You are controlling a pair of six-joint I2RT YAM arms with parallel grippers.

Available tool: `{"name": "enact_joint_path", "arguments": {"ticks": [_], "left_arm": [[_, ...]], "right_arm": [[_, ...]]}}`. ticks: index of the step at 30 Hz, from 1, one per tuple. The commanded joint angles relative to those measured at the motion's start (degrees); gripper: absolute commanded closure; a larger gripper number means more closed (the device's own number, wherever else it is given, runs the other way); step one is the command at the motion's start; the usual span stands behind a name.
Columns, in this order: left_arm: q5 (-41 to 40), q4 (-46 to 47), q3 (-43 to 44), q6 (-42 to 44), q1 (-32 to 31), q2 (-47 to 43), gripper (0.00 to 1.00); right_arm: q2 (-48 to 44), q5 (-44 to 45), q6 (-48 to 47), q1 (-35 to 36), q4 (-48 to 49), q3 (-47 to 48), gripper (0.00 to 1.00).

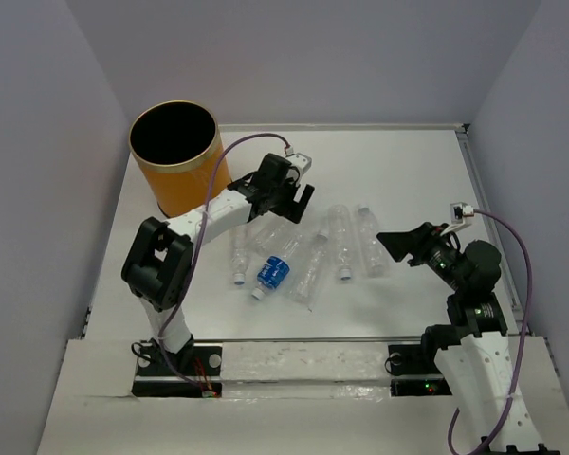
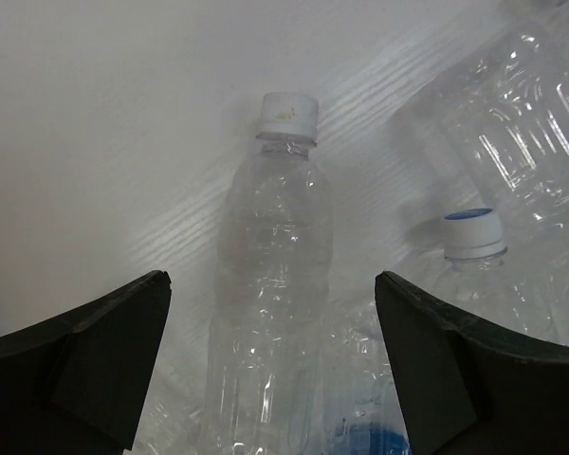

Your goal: Put the plastic bottles in the bin

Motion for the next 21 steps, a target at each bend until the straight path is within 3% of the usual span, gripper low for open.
{"name": "enact_joint_path", "arguments": {"ticks": [1, 11, 15, 21], "left_arm": [[-0.6, -3.5, 4.0, 4.5, -0.5, 2.1, 0.01], [-1.5, -6.6, 11.7, 5.8, -0.6, 13.6, 0.02], [-2.6, -6.6, 11.9, 6.1, -0.6, 16.0, 0.10], [-5.4, -8.0, 14.4, 5.5, -0.6, 17.8, 0.33]], "right_arm": [[-0.1, -0.8, -1.5, 1.0, 0.9, -0.7, 0.20], [0.9, -1.1, -2.5, 1.6, 0.8, -0.8, 0.19], [1.7, -0.8, -2.8, 1.6, 1.0, -0.9, 0.19], [2.4, -0.8, -3.1, 1.6, 0.9, -0.7, 0.18]]}}
